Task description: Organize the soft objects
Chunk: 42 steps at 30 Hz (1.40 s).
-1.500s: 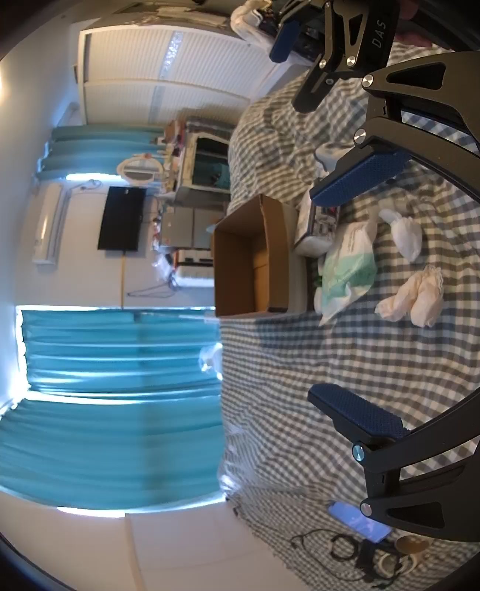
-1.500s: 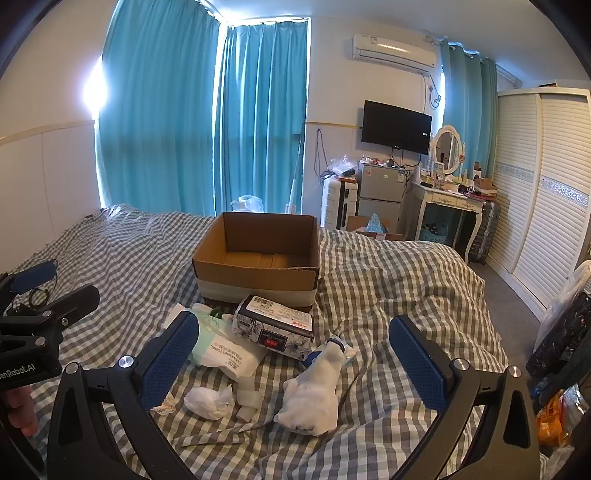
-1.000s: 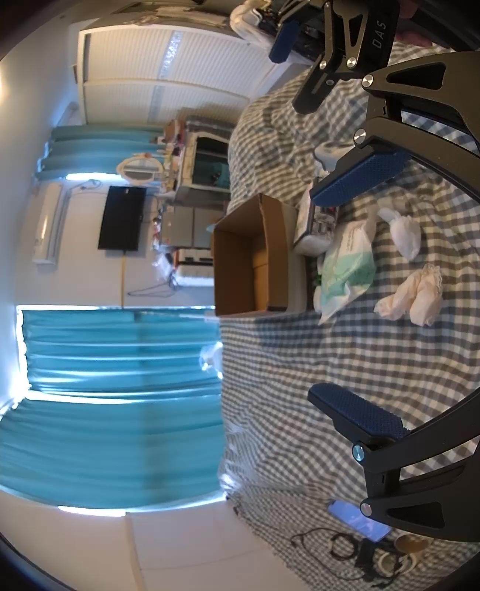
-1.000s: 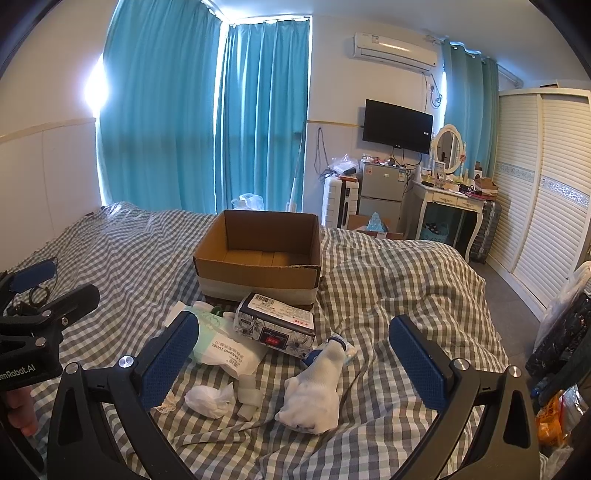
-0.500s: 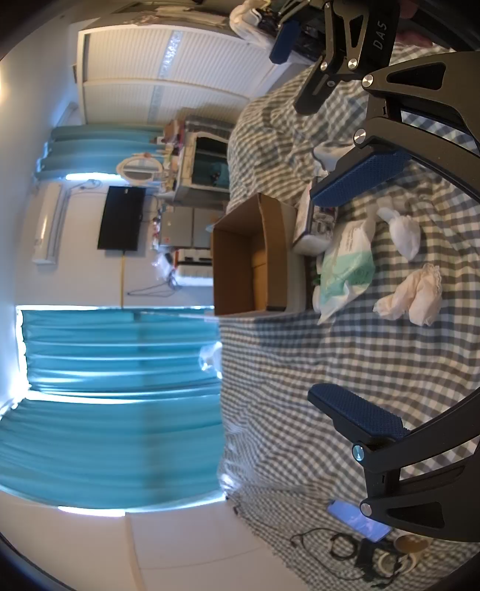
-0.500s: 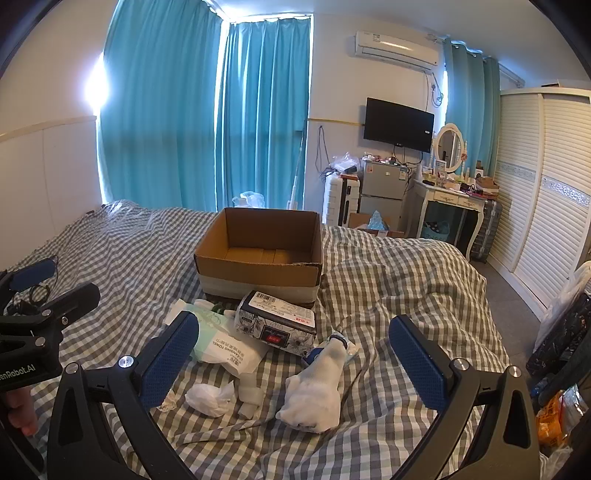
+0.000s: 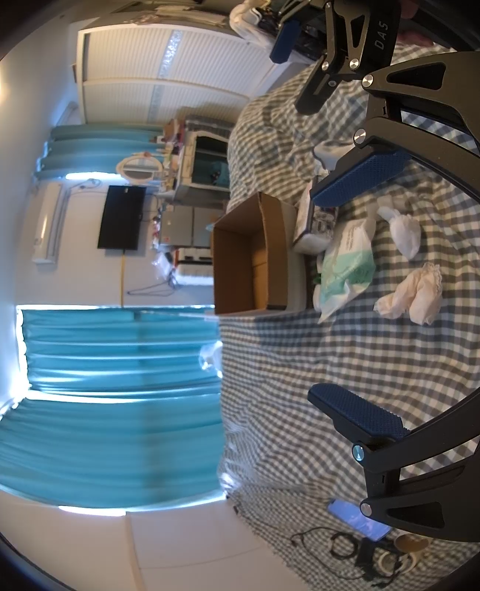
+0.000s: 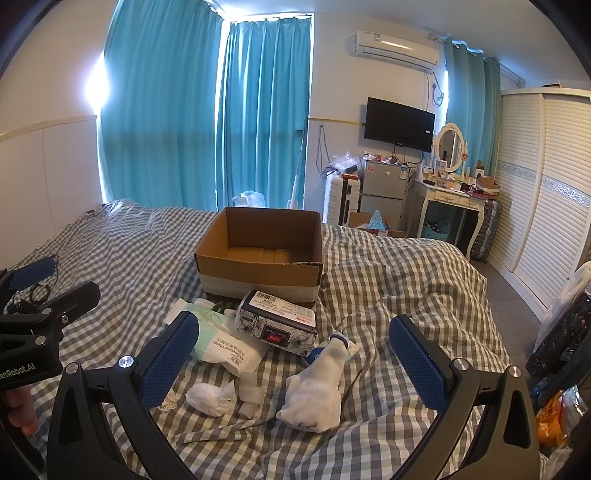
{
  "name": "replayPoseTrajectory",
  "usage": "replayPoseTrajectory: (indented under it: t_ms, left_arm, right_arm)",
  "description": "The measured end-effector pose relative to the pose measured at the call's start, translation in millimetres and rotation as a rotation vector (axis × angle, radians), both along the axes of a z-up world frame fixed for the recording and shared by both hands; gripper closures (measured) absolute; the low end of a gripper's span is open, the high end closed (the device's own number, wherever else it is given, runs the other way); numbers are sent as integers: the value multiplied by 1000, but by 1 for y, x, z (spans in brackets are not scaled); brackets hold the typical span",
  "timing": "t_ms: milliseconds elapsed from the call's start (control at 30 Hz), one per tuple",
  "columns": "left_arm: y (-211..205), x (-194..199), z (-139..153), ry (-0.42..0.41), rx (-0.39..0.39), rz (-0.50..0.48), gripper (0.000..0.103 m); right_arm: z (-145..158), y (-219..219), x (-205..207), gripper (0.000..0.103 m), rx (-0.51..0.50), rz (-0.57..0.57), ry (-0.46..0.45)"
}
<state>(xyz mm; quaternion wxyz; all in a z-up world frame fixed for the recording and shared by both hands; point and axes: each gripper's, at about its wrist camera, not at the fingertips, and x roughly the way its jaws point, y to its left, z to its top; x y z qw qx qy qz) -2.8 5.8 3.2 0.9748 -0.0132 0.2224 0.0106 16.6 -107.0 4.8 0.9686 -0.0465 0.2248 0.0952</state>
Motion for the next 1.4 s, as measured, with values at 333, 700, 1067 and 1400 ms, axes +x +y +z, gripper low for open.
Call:
replayPoseTrajectory:
  t_ms: [333, 700, 1067, 1400]
  left_arm:
    - [3, 0, 3, -9, 7, -6, 5]
    - [-4, -7, 15, -47, 7, -30, 5]
    - [-1, 20, -39, 94, -8, -37, 6]
    - [12, 52, -120, 314, -31, 6, 7]
  right_arm:
    - [0, 0, -2, 0, -2, 0, -3]
    - [20, 1, -8, 0, -30, -11, -13]
    - [-31, -14, 33, 0, -120, -60, 176]
    - [-114, -7, 88, 17, -135, -39, 473]
